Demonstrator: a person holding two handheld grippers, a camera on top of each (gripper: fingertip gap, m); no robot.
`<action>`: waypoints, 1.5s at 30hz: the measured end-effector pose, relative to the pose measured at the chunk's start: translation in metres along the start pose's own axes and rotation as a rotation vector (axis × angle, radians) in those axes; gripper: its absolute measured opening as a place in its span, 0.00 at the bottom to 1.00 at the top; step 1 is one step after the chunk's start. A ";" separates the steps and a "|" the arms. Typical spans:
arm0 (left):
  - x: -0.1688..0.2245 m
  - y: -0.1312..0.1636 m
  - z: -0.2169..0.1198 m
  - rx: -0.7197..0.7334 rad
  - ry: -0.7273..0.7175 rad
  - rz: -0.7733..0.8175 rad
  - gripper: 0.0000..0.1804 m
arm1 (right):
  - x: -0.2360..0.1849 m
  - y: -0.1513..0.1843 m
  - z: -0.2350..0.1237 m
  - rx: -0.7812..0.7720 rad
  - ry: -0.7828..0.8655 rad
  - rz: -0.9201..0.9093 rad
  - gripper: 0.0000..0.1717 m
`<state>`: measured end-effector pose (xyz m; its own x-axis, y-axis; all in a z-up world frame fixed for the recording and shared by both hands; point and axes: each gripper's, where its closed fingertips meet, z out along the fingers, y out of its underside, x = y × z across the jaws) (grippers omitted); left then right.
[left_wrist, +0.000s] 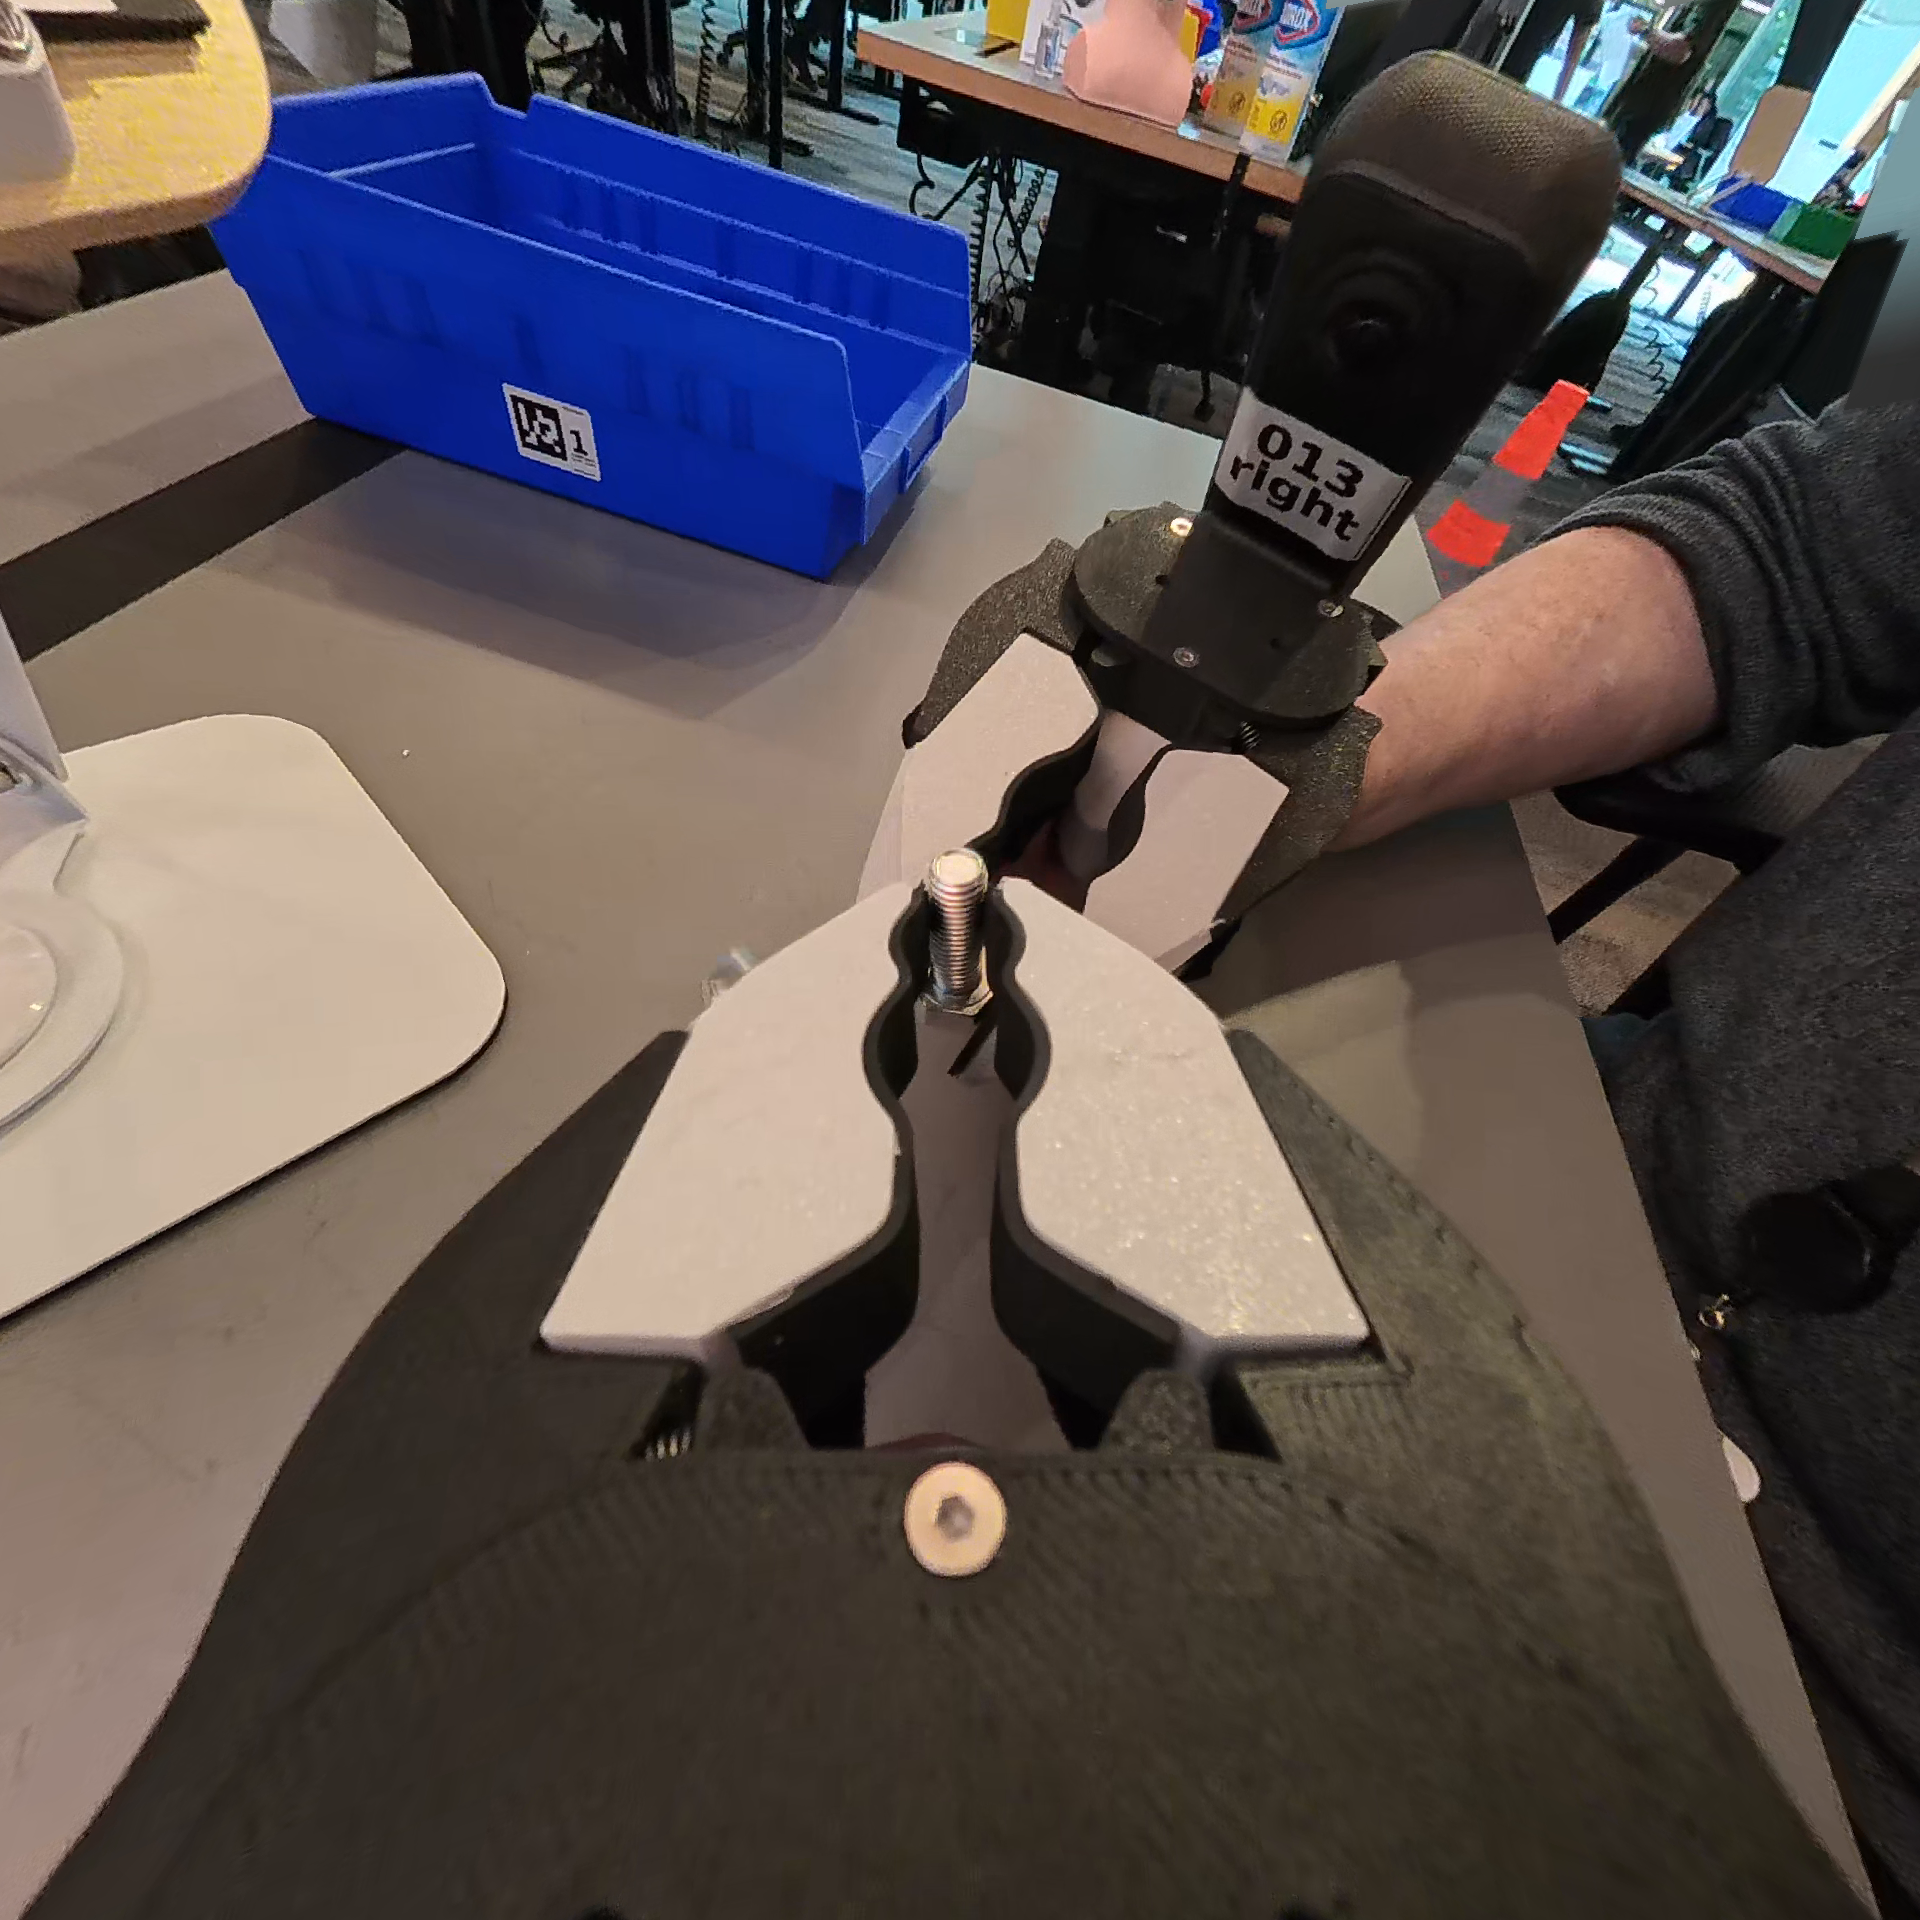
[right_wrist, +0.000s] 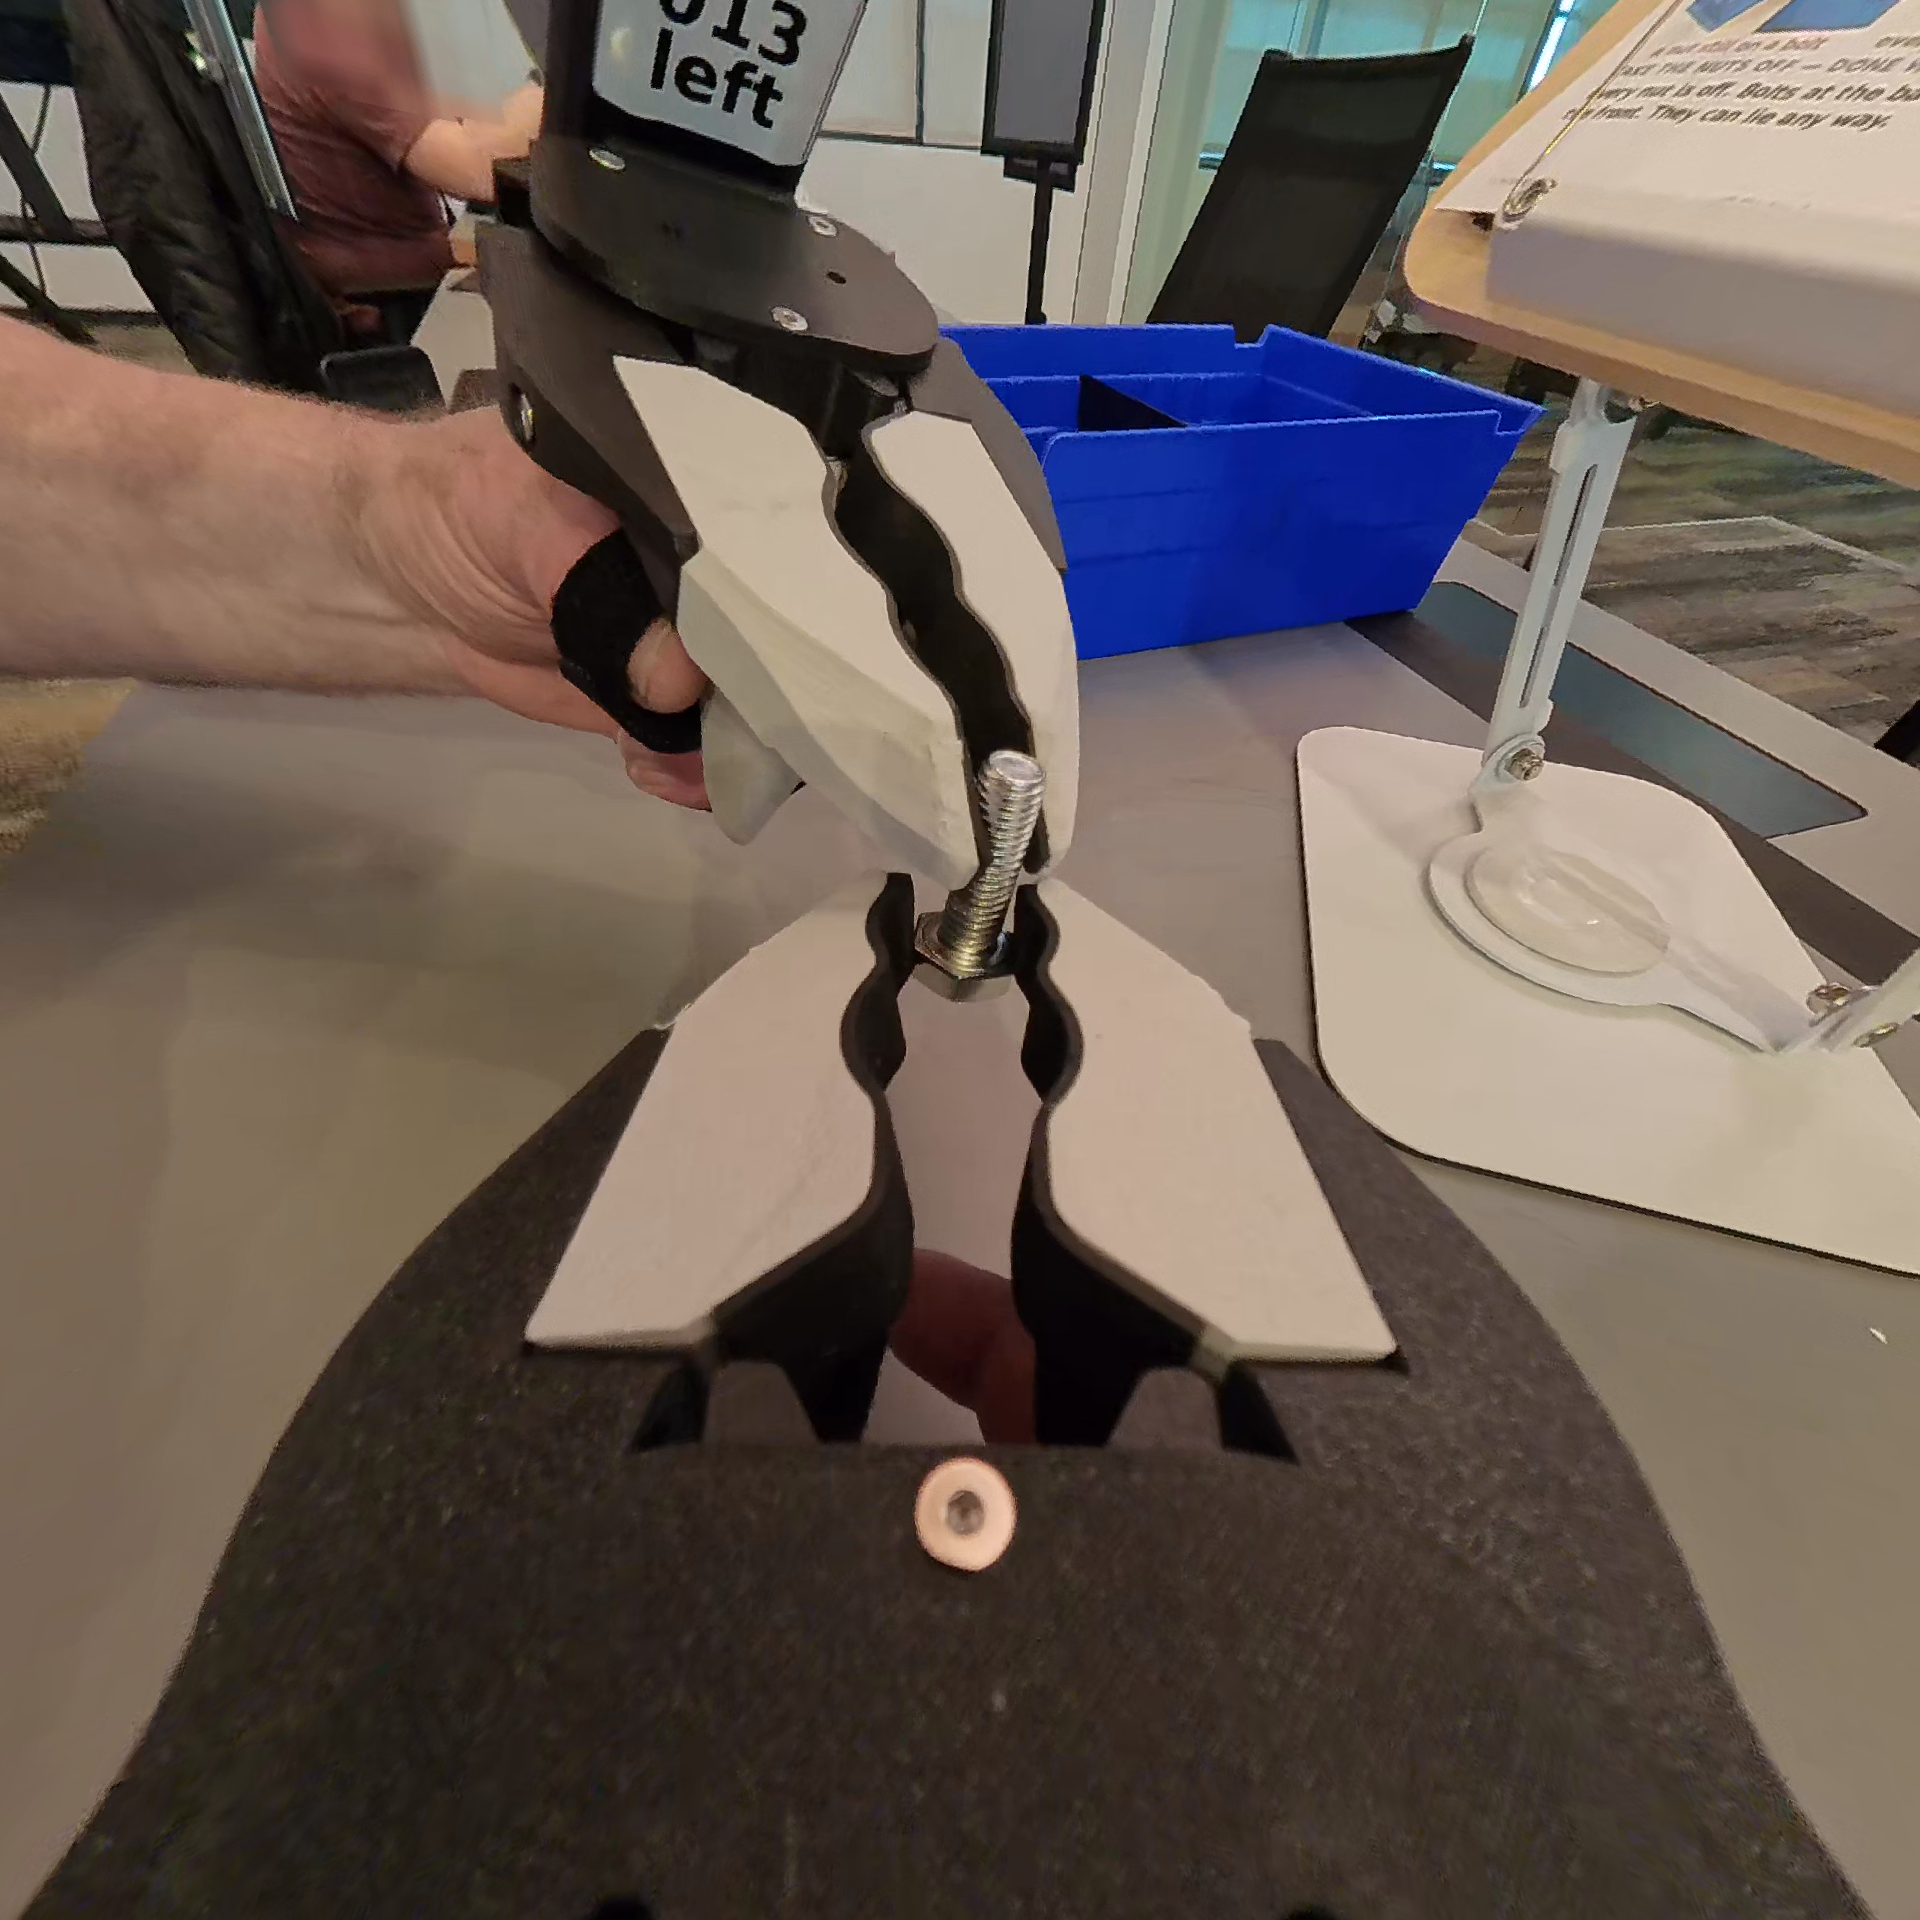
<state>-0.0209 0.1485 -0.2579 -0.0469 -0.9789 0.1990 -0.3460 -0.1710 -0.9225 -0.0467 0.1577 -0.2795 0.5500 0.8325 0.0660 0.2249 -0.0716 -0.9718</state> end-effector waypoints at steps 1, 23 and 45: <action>0.001 0.001 0.000 -0.003 0.005 -0.005 0.05 | -0.001 0.001 0.000 -0.005 -0.005 -0.003 0.11; -0.010 0.003 -0.003 -0.019 -0.634 0.456 0.23 | -0.001 -0.033 -0.008 0.256 -0.207 0.597 0.11; -0.008 -0.021 -0.012 -0.047 -0.846 0.657 0.12 | 0.002 -0.060 -0.016 0.501 -0.298 0.972 0.11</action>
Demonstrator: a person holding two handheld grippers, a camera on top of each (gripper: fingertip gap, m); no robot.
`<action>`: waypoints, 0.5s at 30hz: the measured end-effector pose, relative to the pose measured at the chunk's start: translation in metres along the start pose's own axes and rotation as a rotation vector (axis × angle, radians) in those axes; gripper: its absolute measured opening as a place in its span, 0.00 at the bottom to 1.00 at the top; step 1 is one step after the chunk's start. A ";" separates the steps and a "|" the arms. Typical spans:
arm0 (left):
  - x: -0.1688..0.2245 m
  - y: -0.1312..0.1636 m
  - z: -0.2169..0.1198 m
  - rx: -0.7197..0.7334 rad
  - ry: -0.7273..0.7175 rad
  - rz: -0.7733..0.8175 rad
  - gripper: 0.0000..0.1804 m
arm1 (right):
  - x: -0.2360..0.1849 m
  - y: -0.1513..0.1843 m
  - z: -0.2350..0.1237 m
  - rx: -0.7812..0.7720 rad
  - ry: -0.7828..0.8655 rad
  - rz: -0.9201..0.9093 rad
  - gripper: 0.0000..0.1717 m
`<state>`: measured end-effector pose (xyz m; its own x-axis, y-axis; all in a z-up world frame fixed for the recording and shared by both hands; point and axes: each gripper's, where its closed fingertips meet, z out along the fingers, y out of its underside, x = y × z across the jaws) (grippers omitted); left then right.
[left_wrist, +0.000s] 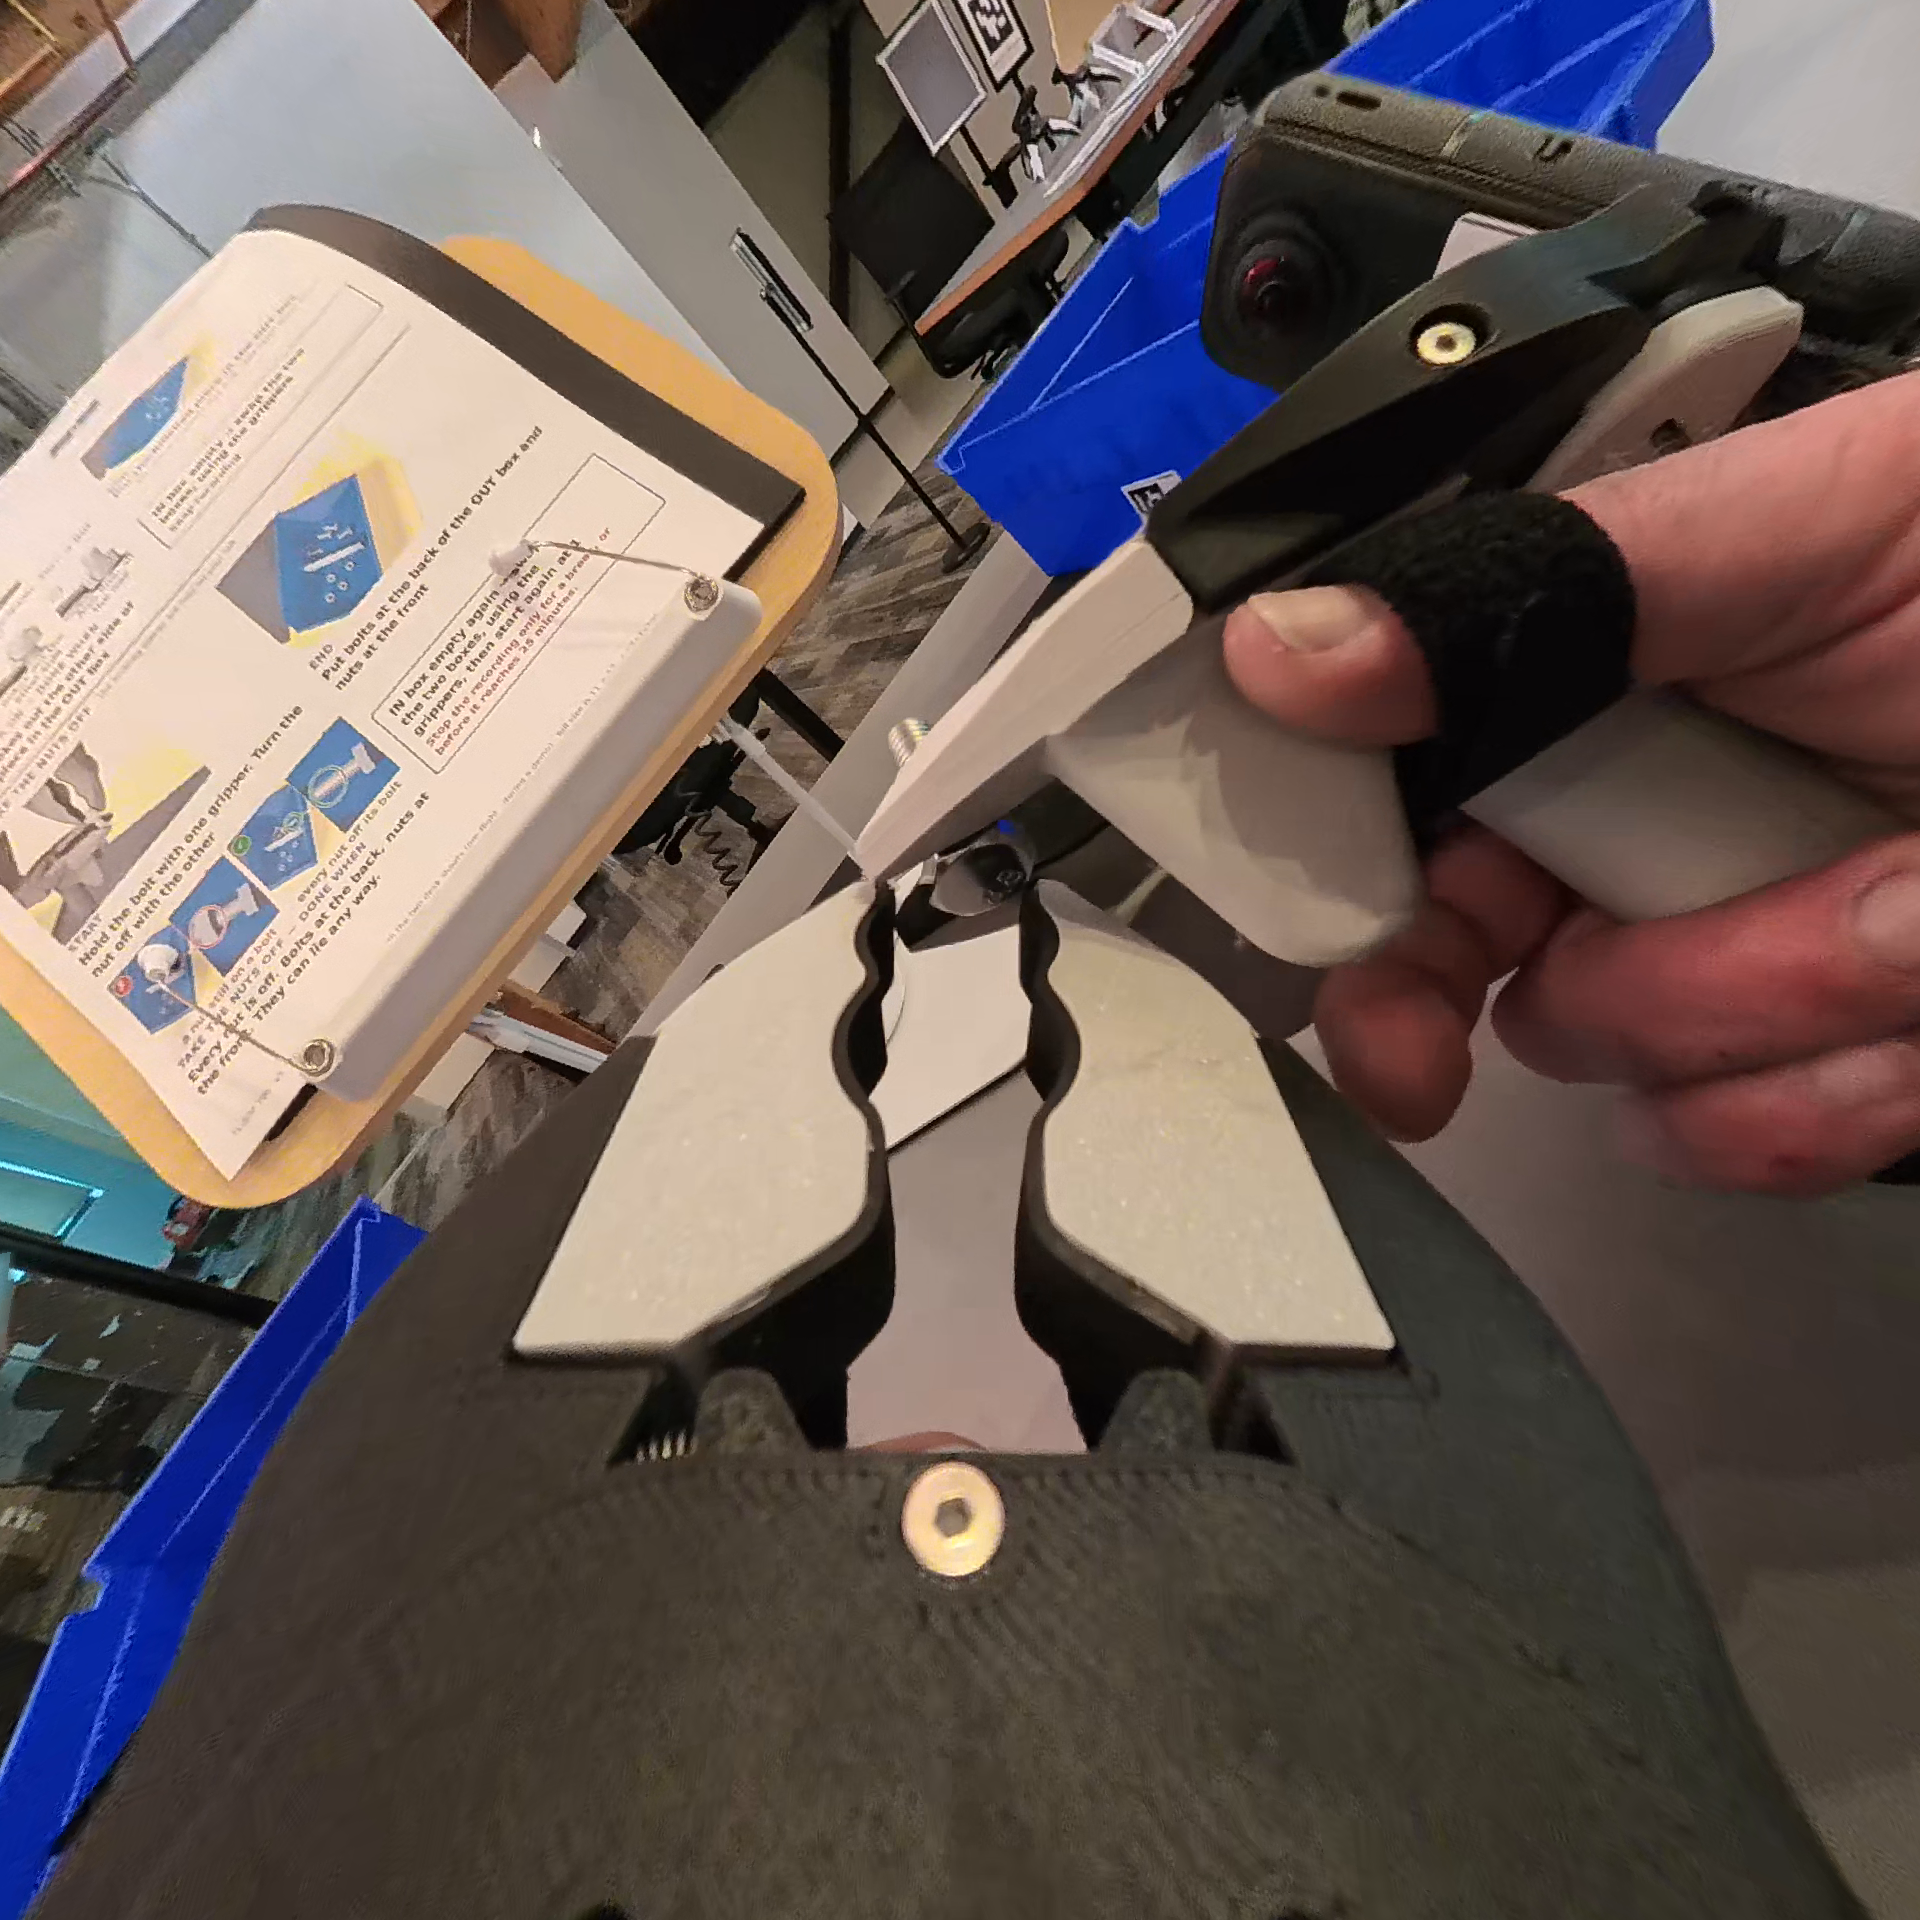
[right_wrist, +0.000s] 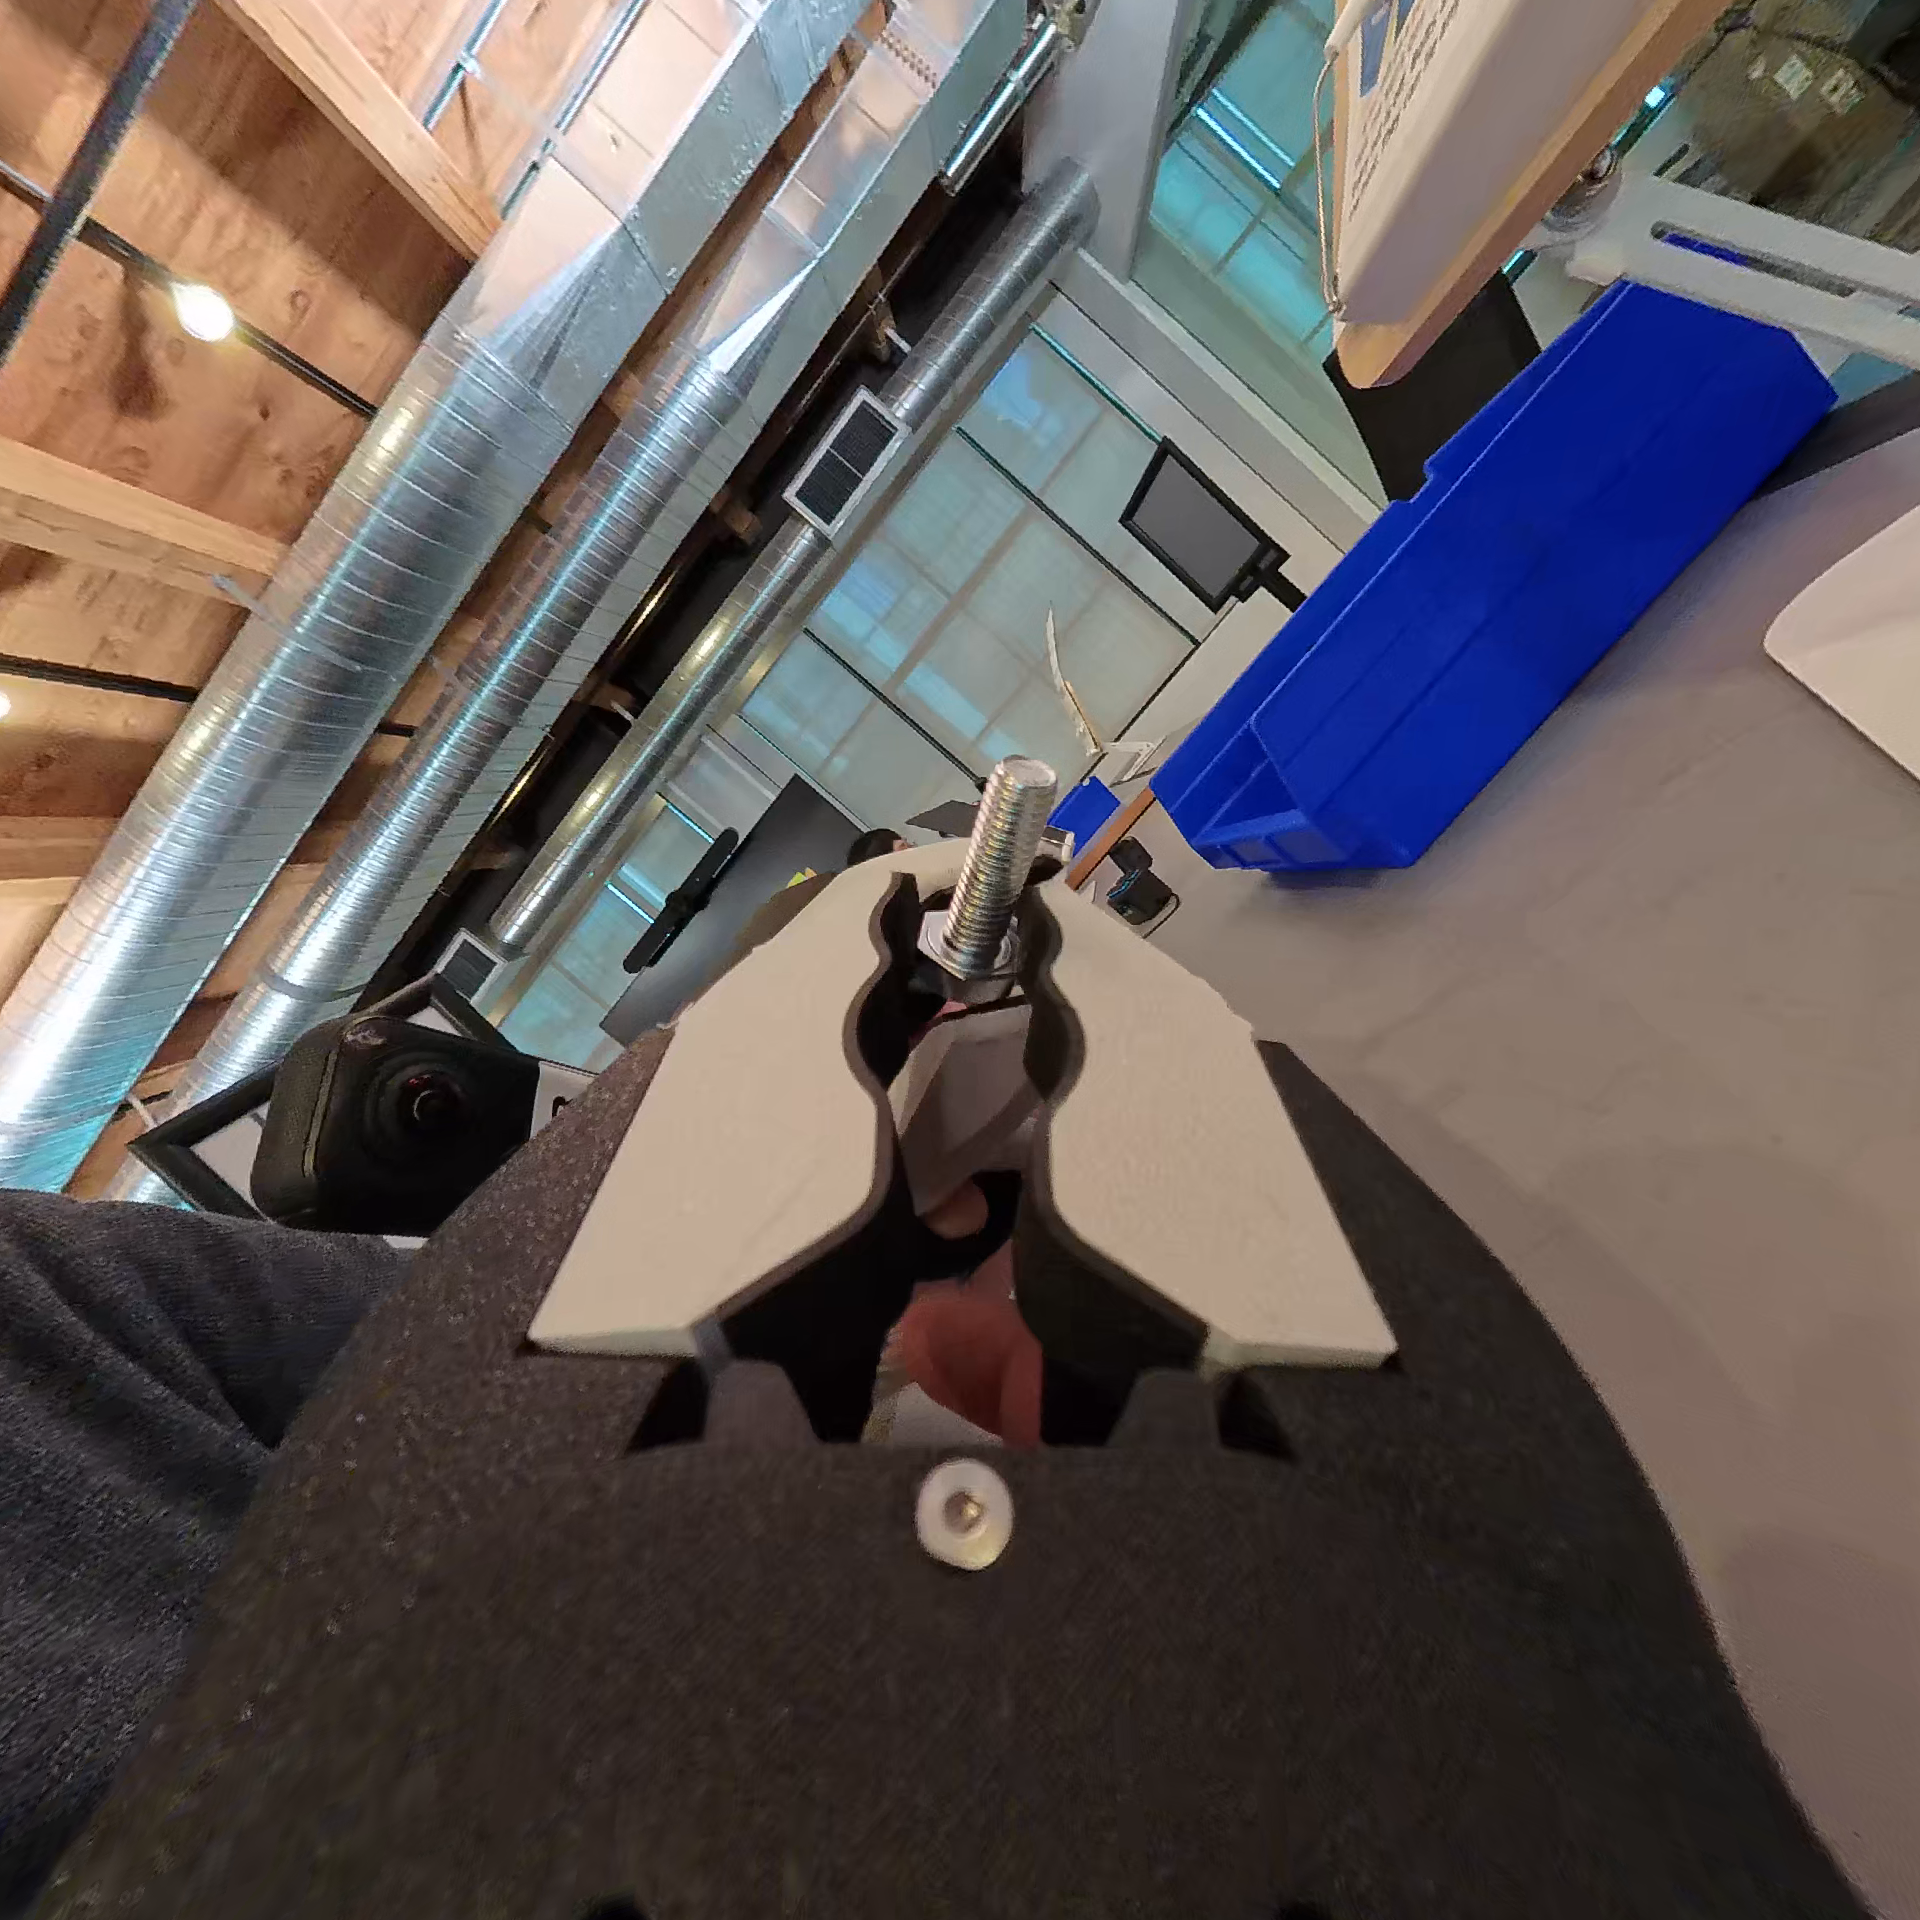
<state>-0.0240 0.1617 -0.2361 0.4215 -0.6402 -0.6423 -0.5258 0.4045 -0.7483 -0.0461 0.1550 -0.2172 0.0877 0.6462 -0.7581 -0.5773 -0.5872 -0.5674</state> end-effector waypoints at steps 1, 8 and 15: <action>0.000 0.000 0.000 -0.002 0.003 0.000 0.12 | 0.000 0.000 0.000 0.001 -0.006 0.008 0.11; 0.000 0.001 0.000 0.003 0.032 0.015 0.11 | 0.001 -0.001 -0.002 0.007 -0.045 0.057 0.11; 0.000 0.007 -0.003 0.015 0.069 0.062 0.08 | 0.003 0.005 -0.001 -0.079 -0.045 0.030 0.11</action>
